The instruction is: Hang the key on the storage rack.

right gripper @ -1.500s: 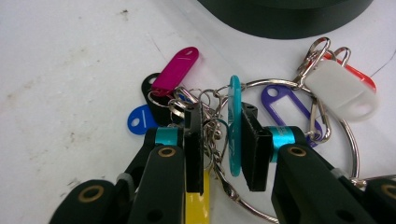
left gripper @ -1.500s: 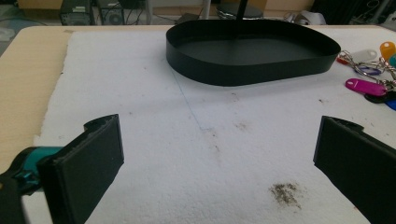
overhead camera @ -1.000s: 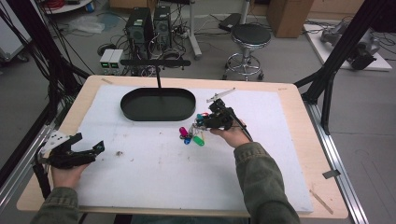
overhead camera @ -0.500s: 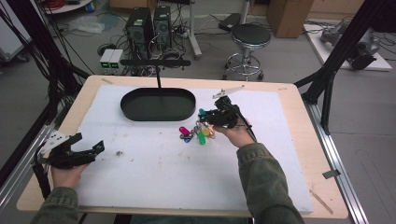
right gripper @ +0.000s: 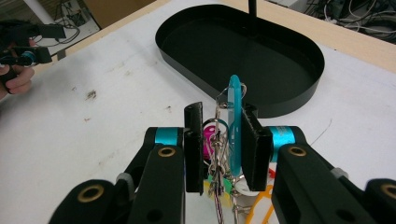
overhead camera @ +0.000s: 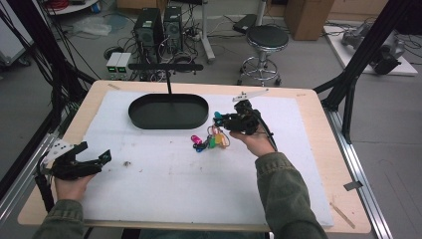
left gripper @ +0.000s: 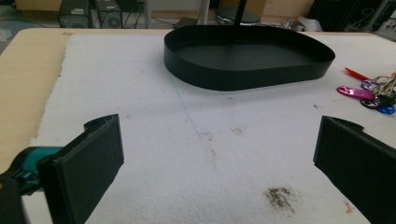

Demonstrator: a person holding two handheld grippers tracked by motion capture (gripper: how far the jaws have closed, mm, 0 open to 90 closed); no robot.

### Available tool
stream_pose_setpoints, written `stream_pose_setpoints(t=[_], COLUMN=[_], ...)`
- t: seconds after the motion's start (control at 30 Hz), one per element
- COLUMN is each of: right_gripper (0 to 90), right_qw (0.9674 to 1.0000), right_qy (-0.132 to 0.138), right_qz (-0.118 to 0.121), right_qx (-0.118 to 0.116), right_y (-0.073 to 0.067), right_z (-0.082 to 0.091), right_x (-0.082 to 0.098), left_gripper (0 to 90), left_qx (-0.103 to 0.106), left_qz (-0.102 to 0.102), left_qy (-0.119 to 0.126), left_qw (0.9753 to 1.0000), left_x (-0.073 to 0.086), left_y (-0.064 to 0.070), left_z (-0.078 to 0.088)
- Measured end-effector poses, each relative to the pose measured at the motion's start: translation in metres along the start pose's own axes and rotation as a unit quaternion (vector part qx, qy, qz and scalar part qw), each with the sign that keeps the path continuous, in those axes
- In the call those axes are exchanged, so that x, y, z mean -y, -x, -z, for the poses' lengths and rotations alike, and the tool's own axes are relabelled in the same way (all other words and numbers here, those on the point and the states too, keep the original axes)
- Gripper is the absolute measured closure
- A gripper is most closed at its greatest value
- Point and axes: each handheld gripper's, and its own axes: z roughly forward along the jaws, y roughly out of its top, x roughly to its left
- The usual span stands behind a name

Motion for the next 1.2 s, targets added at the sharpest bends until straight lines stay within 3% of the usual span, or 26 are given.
stream_pose_setpoints(t=[0.27,0.83,1.2], right_gripper=[73.8,73.8,73.8], right_qw=[1.0,0.9988,0.9969], right_qy=[0.007,0.03,0.052], right_qz=[0.003,0.039,0.053], right_qx=[0.002,-0.004,-0.025], right_y=[0.0,-0.016,-0.013], right_z=[0.006,0.017,0.023], right_x=[-0.007,-0.061,-0.096], left_gripper=[2.0,2.0,2.0], left_qx=[0.001,0.001,0.001], left_qz=[0.0,0.0,0.001], left_qy=[0.0,0.001,0.0], left_qw=[1.0,1.0,1.0], left_x=[0.0,0.0,0.0], left_y=[0.0,-0.001,-0.001], left_z=[0.0,0.0,-0.001])
